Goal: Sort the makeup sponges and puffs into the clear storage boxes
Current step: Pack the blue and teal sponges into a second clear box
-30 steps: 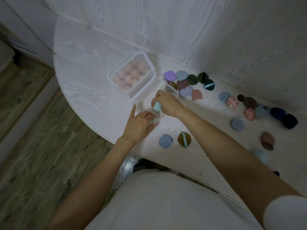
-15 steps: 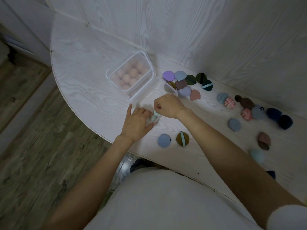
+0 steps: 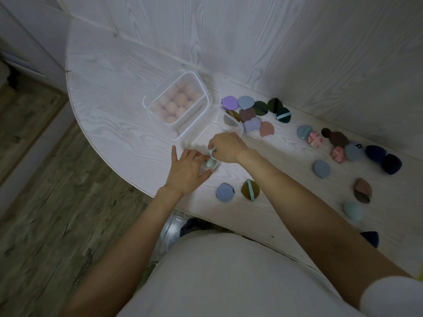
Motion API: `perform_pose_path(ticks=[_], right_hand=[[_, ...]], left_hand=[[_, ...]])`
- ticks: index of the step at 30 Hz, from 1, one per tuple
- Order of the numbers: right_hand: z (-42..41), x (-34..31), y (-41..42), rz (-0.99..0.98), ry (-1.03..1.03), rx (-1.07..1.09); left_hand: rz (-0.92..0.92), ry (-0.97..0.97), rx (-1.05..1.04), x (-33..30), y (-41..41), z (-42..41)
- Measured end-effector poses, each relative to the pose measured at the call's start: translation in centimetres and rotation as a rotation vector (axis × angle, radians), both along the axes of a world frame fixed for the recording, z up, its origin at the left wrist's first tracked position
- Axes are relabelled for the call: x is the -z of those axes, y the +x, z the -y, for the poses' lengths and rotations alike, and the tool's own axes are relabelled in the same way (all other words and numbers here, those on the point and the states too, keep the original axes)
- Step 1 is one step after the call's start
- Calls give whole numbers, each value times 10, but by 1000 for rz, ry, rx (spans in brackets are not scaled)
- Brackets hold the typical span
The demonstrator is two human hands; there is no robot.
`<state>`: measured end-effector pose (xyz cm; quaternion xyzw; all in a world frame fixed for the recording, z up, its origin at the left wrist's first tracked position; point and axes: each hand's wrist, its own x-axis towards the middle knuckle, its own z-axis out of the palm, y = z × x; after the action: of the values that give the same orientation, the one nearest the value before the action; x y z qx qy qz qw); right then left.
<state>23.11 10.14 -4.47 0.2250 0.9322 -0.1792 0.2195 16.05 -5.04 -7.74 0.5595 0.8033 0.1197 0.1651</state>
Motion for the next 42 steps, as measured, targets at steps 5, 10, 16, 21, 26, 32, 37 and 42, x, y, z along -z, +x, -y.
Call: perform_pose_path(ticks=[5,10,16,21,26,32,37,42], right_hand=[[-4,-1,2,-66,-12,52],[-6,6,3,-107,1,75],[-6,6,5,-181,7,106],[-5,2,9,-293,35,102],[0,-11,26,-468,19,148],[15,-28,133,-705,196,405],[34,-5,271,-590,262,933],[40,15,361,-318,236,1330]], left_hand=[[45,15,-28,-3,-6,0],[53,81,-27,-2,-13,1],[59,135,-55,-2,-14,1],[63,198,-105,-5,-10,1],[112,335,-171,-20,4,0],[229,545,90,-44,61,-34],[362,373,508,-35,147,-89],[338,8,735,-19,238,-159]])
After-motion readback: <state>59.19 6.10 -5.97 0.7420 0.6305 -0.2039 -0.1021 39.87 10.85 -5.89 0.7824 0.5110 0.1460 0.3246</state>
